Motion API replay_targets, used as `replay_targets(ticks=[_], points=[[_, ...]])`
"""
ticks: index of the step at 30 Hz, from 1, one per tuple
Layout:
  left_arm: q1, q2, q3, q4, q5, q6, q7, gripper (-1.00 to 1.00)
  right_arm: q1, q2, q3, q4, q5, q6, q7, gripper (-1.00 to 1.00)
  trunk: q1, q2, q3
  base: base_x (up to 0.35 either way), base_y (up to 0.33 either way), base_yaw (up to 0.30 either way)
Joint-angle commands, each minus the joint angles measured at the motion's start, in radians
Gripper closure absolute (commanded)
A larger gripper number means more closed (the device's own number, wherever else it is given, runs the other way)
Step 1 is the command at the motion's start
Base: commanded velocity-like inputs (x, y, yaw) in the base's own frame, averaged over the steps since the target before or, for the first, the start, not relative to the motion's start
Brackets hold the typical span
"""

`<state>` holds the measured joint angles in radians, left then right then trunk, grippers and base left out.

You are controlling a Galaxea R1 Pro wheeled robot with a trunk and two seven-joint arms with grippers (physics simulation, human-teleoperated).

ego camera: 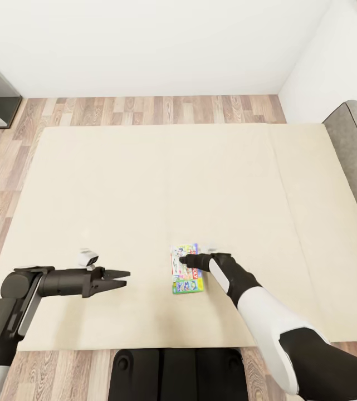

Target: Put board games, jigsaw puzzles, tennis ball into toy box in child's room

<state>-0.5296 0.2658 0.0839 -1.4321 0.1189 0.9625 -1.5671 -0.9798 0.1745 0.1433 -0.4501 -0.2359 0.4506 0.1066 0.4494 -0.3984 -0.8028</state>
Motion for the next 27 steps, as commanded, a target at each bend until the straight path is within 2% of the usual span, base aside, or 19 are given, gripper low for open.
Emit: replay_targets(ticks=[1,6,9,17,22,27], points=[[0.005,-0.005,-0.001,0.001,-0.001,0.005,-0.004,-1.00,0.005,0.000,0.001,0.005,-0.004,0.003,-0.001,-1.00,0.001,-0.002,-0.001,0.000,0.000,0.000],[-0.004,-0.031,-0.007,-0.004,0.015,0.022,-0.004,-1.00,-0.012,0.000,-0.011,0.026,-0.008,-0.008,-0.010,-1.00,0.001,-0.002,-0.001,0.000,0.000,0.000],[-0.004,-0.032,-0.006,-0.005,0.017,0.039,-0.004,-1.00,-0.009,0.000,-0.012,0.025,-0.008,-0.006,-0.010,-1.00,0.001,-0.002,-0.001,0.000,0.000,0.000],[-0.006,-0.032,-0.010,-0.005,0.062,0.084,-0.004,-1.00,-0.005,0.000,-0.037,0.024,-0.011,-0.003,-0.010,-1.00,0.001,-0.002,-0.001,0.000,0.000,0.000],[-0.006,-0.033,-0.011,-0.005,0.090,0.085,-0.004,-1.00,-0.005,0.000,-0.041,0.024,-0.012,-0.003,-0.010,-1.00,0.001,-0.002,-0.001,0.000,0.000,0.000],[-0.005,-0.032,-0.012,-0.005,0.096,0.085,-0.004,-1.00,-0.005,0.000,-0.043,0.026,-0.013,-0.002,-0.010,-1.00,0.001,-0.002,-0.001,0.000,0.000,0.000]])
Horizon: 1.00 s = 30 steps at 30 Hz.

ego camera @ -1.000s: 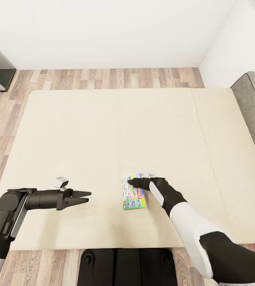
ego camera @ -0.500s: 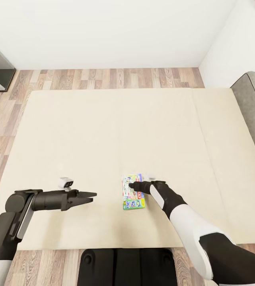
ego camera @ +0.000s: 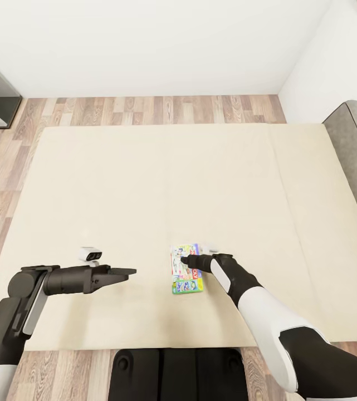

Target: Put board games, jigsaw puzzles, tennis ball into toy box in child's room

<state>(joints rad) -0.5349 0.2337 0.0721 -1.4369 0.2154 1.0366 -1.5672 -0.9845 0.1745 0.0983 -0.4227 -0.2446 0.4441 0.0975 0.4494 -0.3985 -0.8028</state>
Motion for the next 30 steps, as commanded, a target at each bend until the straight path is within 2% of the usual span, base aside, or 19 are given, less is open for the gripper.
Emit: replay_targets(ticks=[1,30], points=[[0.000,0.000,0.000,0.000,0.000,0.011,-0.004,-1.00,0.000,0.000,0.001,0.000,-0.004,0.006,-0.001,-1.00,0.001,-0.002,-0.001,0.000,0.000,0.000],[0.000,0.001,0.005,0.000,0.001,0.010,-0.004,-1.00,-0.001,0.000,0.000,0.010,-0.005,0.031,0.011,-1.00,0.001,-0.002,-0.001,0.000,0.000,0.000]])
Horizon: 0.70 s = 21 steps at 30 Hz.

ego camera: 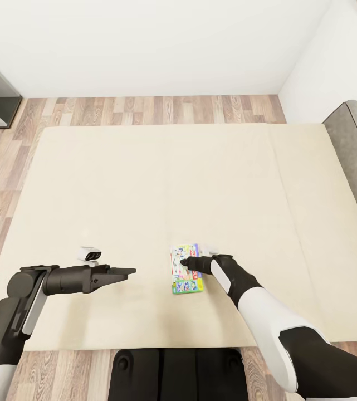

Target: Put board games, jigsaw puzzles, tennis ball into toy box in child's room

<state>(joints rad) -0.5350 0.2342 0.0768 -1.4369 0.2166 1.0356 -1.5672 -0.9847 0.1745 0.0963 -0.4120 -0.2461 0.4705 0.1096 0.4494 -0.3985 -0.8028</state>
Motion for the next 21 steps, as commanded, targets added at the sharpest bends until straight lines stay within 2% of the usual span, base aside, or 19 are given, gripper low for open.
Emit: replay_targets(ticks=[1,21], points=[[0.000,0.000,0.000,0.000,0.000,0.011,-0.004,-1.00,0.000,0.000,0.002,0.006,-0.004,0.006,-0.001,-1.00,0.001,-0.002,-0.001,0.000,0.000,0.000],[0.000,0.000,0.002,0.000,0.001,0.008,-0.004,-1.00,0.000,0.000,0.003,0.027,-0.004,0.008,-0.001,-1.00,0.001,-0.002,-0.001,0.000,0.000,0.000]])
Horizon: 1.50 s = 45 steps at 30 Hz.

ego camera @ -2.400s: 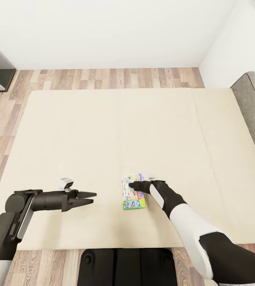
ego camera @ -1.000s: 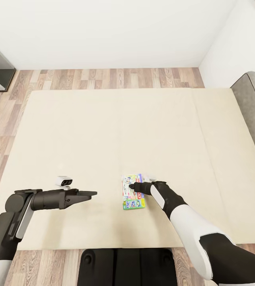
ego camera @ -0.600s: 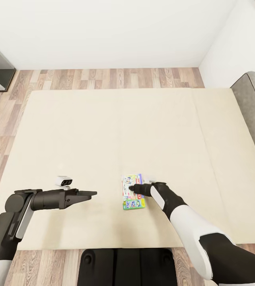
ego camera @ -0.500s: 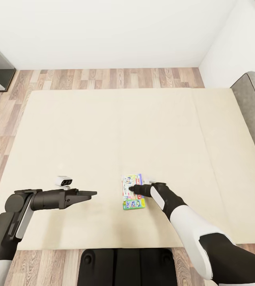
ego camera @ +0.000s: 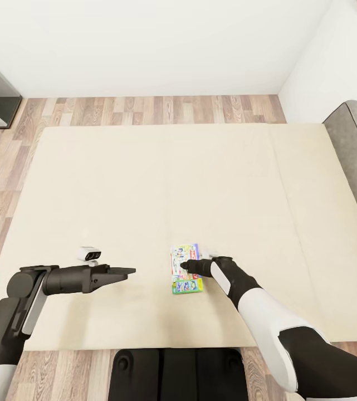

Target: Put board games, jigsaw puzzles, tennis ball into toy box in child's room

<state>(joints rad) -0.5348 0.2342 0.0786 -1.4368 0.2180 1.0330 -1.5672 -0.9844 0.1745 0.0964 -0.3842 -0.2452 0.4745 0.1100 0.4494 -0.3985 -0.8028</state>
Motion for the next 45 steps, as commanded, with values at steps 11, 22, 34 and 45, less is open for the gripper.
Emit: replay_targets(ticks=[11,22,34,45], points=[[0.000,0.000,0.013,-0.001,0.000,0.010,-0.004,-1.00,0.000,0.000,0.003,-0.001,-0.005,0.003,-0.002,-1.00,0.001,-0.002,-0.001,0.000,0.050,0.000],[0.000,0.001,0.019,-0.001,0.001,0.010,-0.004,-1.00,0.000,0.000,0.003,-0.001,-0.005,0.002,-0.002,-1.00,0.001,-0.002,-0.001,0.000,0.019,0.000],[0.000,0.000,0.021,-0.001,0.000,0.009,-0.004,-1.00,0.000,0.000,0.003,-0.004,-0.002,-0.008,-0.002,-1.00,0.001,-0.002,-0.001,0.000,0.002,0.000],[0.000,-0.001,0.021,-0.001,0.001,0.007,-0.004,-1.00,0.000,0.000,0.004,-0.007,-0.002,-0.008,-0.001,-1.00,0.001,-0.002,-0.001,0.000,0.000,0.000]])
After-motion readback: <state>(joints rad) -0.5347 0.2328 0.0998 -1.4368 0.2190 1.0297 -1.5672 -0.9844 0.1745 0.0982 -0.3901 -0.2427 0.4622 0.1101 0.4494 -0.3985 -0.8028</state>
